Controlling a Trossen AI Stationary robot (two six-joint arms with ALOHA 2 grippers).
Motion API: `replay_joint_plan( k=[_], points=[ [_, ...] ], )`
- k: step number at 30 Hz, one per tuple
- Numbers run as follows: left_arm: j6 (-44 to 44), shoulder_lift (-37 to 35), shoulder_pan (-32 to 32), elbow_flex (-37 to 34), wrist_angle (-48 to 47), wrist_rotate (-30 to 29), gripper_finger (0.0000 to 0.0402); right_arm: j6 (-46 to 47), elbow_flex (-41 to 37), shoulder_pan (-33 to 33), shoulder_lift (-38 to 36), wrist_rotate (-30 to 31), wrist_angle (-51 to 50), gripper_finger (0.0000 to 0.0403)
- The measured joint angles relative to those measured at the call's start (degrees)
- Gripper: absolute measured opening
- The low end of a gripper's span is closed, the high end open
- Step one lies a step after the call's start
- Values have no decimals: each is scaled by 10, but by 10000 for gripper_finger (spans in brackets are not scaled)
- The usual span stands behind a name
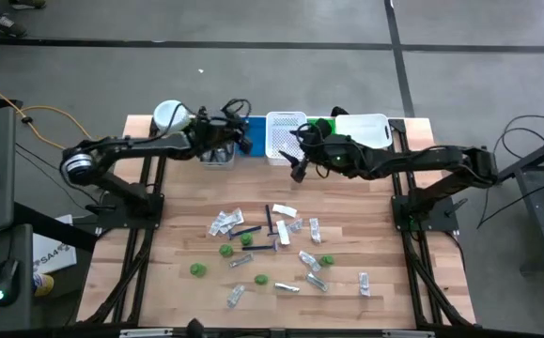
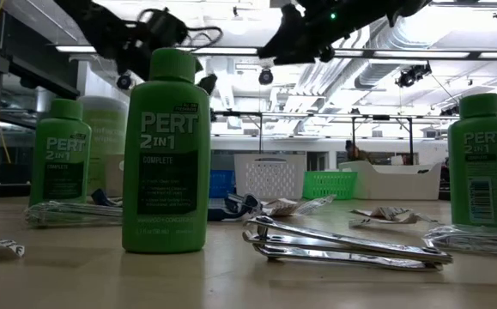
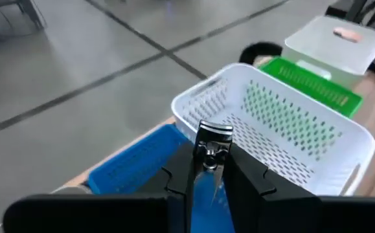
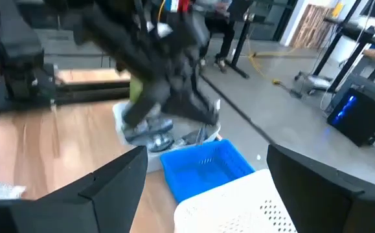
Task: Pick & Place Travel size toiletries
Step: Put the silver nail cutter into the blue bin, then put the green shampoo into the right white bin
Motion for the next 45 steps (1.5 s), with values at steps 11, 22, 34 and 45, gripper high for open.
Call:
replay_joint_plan(
  k=[11, 22, 34, 45],
  points=[
    [-56, 139, -1, 145, -190, -94, 53, 1, 0, 0, 0, 6, -16, 306],
    [-88, 173, -1, 159, -229, -92, 107, 8, 0, 1, 0, 12, -38, 306],
    [-64, 144, -2, 159, -245, -69, 163, 61, 0, 1, -25, 13, -100, 306],
    [-10, -3, -54, 100, -279, -36, 165, 192, 1, 43, -128, 11, -316, 306]
  ],
)
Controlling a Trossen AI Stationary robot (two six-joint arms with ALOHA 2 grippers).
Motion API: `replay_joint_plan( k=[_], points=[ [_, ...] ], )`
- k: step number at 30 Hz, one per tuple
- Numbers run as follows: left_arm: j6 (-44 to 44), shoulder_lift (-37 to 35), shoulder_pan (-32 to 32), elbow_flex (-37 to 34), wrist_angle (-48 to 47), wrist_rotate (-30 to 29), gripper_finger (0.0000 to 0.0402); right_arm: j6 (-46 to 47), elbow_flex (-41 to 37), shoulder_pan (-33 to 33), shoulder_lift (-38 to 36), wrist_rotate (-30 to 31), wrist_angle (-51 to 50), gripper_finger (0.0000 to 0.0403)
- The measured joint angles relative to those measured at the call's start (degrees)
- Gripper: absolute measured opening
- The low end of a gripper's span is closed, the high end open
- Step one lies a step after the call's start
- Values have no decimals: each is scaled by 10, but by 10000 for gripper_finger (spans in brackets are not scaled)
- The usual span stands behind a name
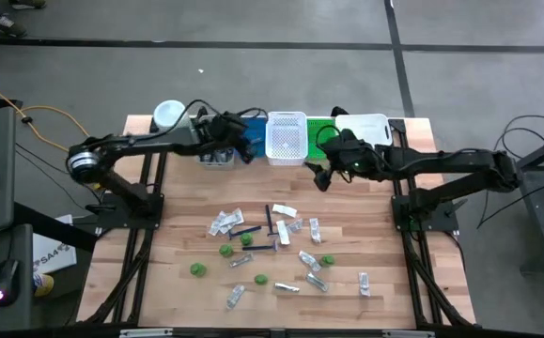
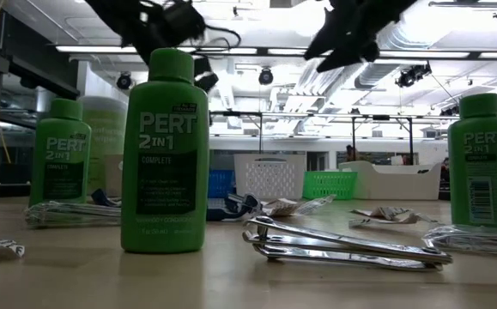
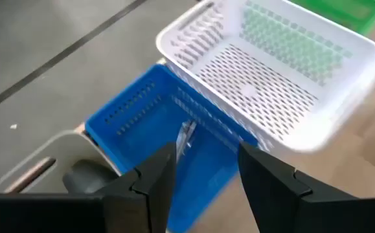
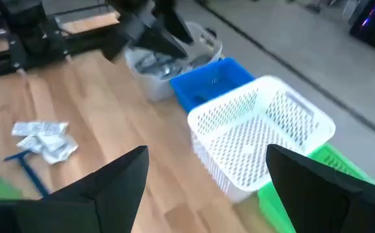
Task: Pick & Place Travel size toiletries
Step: Put the green shampoo into the right white bin
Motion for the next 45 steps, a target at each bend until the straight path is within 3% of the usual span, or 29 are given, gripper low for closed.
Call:
replay_joint_plan(
  k=[9, 15, 20, 29, 38, 45],
  points=[
    [19, -131, -71, -76, -3, 1, 165, 56, 0, 67, -44, -1, -94, 306],
    [132, -165, -130, -86, -6, 119, 165, 70, 0, 104, -54, 1, -113, 306],
    [154, -165, -183, -86, -51, 135, 165, 71, 0, 117, -54, 2, -118, 306],
    [7, -165, -305, -86, -129, 88, 165, 71, 0, 131, -54, 2, -163, 306],
    [-96, -163, -440, -86, -117, -45, 165, 65, 0, 131, -54, 2, -173, 306],
    [-159, -124, -504, -74, -108, -60, 165, 52, 0, 131, -53, 2, -173, 306]
  ],
)
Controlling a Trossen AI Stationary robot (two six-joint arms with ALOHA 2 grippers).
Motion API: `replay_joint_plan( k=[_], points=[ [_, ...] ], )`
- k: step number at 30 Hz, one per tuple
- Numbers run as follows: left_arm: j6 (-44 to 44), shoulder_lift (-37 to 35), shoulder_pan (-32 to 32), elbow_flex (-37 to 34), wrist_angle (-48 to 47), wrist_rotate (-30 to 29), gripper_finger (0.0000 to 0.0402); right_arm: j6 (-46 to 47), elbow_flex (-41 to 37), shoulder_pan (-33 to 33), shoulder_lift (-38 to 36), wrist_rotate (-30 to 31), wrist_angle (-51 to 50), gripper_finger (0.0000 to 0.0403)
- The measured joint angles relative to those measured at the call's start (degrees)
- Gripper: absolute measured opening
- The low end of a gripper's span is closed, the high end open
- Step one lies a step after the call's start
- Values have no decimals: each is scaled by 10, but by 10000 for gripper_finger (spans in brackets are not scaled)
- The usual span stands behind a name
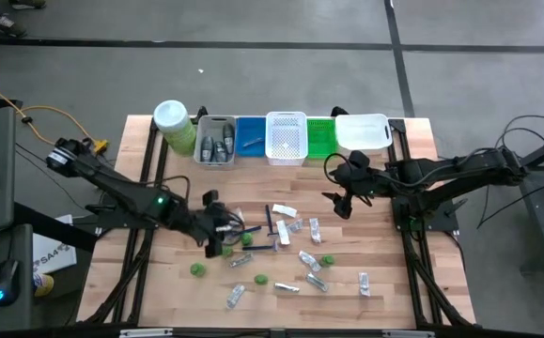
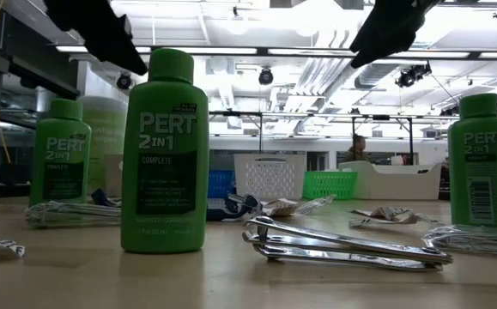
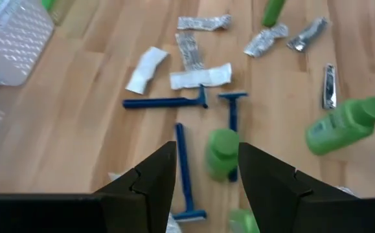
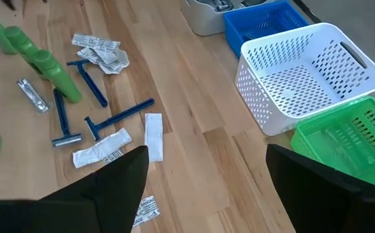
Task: Pick & Place Travel size toiletries
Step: Put the green shampoo into the right white bin
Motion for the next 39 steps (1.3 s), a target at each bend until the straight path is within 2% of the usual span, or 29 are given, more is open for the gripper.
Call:
replay_joint_plan(
  k=[4, 9, 13, 17, 25, 30, 35, 39],
  points=[
    [-49, 12, -43, 32, -62, -14, 165, 0, 0, 0, 0, -11, -1, 306],
    [-163, 12, -111, 88, -218, -15, 165, -6, 0, 0, 0, -30, -8, 306],
    [-280, 12, -159, 118, -303, 25, 165, -7, 0, 0, 0, -30, -17, 306],
    [-357, 12, -192, 119, -308, 76, 165, -11, 0, 0, 0, -30, -22, 306],
    [-459, 63, -277, 120, -324, 119, 165, -15, 0, 0, 0, -30, -22, 306],
    [-502, 109, -310, 120, -308, 121, 165, -25, 0, 0, 0, -29, -22, 306],
    [-500, 138, -314, 120, -289, 137, 165, -28, 0, 0, 0, -28, -21, 306],
    [-530, 149, -314, 120, -291, 120, 167, -27, 0, 0, 0, -28, -21, 306]
  ],
)
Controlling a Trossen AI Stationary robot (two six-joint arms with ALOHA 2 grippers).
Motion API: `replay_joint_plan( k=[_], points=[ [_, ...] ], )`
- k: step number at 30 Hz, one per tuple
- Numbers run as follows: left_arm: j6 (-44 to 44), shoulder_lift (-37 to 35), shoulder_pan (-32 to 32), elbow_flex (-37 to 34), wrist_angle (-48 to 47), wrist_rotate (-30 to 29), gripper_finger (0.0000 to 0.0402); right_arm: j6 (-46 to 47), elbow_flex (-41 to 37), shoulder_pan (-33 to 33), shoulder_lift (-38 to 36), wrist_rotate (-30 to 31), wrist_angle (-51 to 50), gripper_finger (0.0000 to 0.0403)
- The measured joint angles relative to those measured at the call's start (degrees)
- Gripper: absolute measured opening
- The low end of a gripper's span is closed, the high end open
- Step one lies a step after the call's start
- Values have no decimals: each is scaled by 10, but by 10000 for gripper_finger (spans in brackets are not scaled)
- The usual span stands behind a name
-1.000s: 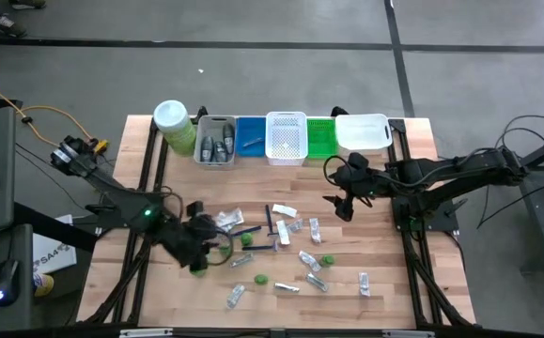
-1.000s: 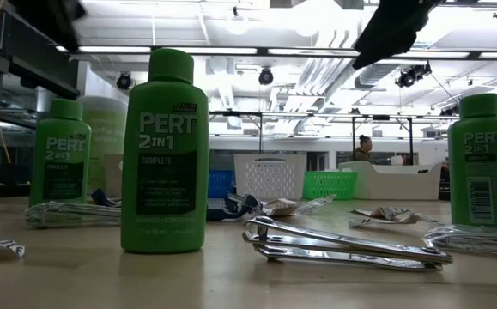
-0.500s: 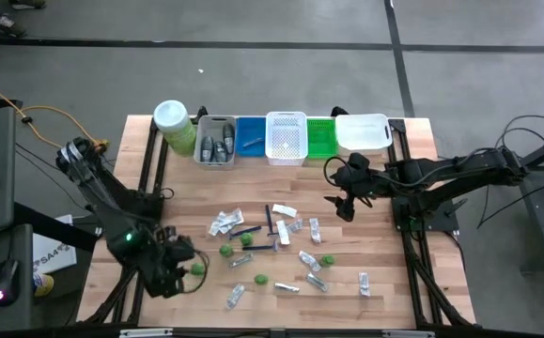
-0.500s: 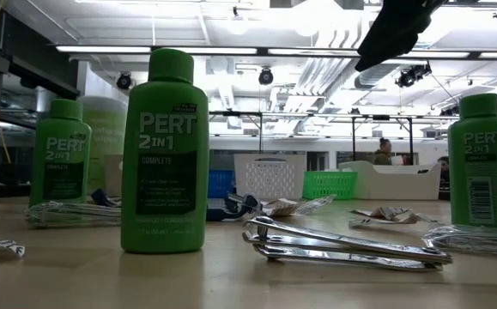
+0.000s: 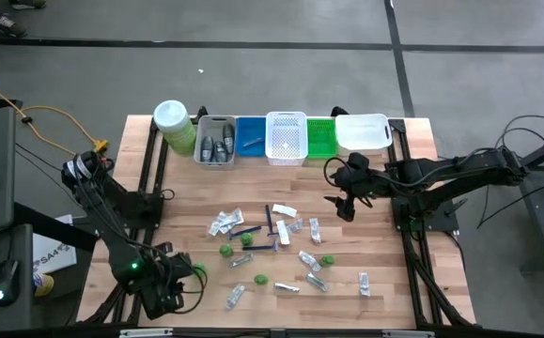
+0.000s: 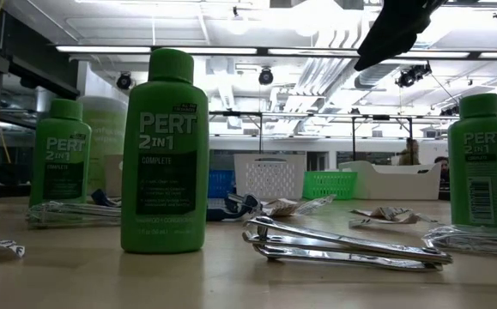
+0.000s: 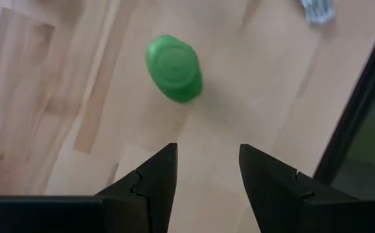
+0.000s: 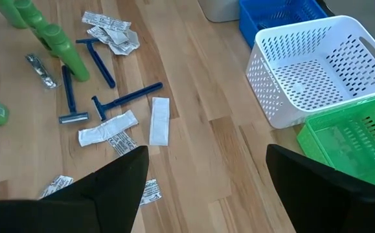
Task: Pick & Place Travel size toiletries
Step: Put the green shampoo into the right white bin
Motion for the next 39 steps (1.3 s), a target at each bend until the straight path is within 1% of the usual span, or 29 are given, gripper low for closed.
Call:
replay_joint_plan(
  k=[4, 8, 11, 14, 16, 20, 26, 32, 39],
  points=[
    [-39, 2, 0, 0, -20, -36, 187, 1, 0, 0, 0, 0, 0, 306],
    [-59, 7, -7, 0, -23, -51, 230, 6, 0, 0, 0, -2, 0, 306],
    [-69, 27, -22, 0, -20, -58, 260, 7, 0, 0, 0, -2, -5, 306],
    [-96, 58, -41, 0, -17, -70, 275, 7, 0, 0, 0, -2, -8, 306],
    [-125, 73, -56, 0, -15, -99, 277, 7, 0, 0, 0, -2, -9, 306],
    [-163, 111, -84, 0, 1, -178, 276, 3, 0, 0, 0, -1, -9, 306],
    [-213, 173, -111, -1, 9, -184, 275, 3, 0, 0, 0, 0, -9, 306],
    [-273, 225, -122, -1, 12, -239, 275, 3, 0, 0, 0, 0, -6, 306],
    [-286, 275, -121, 0, 28, -289, 275, 3, 0, 0, 0, 0, -3, 306]
  ],
)
